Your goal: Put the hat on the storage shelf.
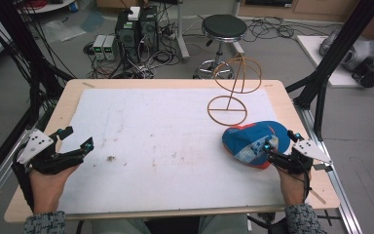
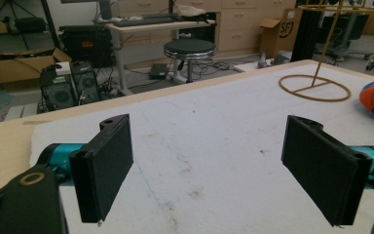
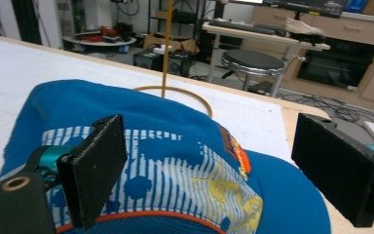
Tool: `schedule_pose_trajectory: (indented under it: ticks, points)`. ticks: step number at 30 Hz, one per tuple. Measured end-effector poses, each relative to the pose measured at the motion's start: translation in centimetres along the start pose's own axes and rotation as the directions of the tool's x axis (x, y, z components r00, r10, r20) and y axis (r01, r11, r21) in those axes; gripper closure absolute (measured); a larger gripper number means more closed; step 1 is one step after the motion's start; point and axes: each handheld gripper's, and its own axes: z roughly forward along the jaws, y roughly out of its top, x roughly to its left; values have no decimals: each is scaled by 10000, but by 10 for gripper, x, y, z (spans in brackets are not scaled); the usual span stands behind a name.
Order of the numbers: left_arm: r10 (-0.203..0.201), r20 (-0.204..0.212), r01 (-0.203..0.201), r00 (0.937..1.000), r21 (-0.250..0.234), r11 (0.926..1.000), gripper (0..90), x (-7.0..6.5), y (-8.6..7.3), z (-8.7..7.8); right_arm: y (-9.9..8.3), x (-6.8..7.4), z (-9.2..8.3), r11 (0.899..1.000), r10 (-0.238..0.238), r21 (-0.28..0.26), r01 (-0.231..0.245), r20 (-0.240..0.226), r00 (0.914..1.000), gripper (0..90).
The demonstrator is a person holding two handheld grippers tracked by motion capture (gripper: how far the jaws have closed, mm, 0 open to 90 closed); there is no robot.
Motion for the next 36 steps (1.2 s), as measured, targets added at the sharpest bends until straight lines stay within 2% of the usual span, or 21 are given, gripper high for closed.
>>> schedule_pose_trajectory:
  ticks: [7,14,20,21,25,32,36]
  points:
    - [-50,-63,51,10000,99,9999,192,1,0,0,2,4,0,9995,-283,-161,276,-447,9986,121]
    - [-55,19,55,10000,140,9999,192,-2,1,2,3,4,-1,9989,-225,-417,196,-714,9972,131]
    - [-40,39,40,10000,148,9999,192,-2,2,2,6,9,-1,9973,-465,-616,395,-1167,9921,150]
    - [-57,54,56,10000,119,9999,192,-2,2,2,7,12,0,9968,-512,-686,416,-1454,9880,154]
    - [-38,68,37,10000,155,9999,192,-3,2,3,8,18,1,9953,-787,-703,666,-1858,9794,186]
    - [-16,144,13,9999,218,9998,192,-4,1,5,9,23,4,9926,-1138,-661,1021,-2086,9714,238]
    - [-54,125,51,9999,236,9997,192,-4,1,5,9,31,10,9853,-1708,-506,1634,-2388,9559,279]
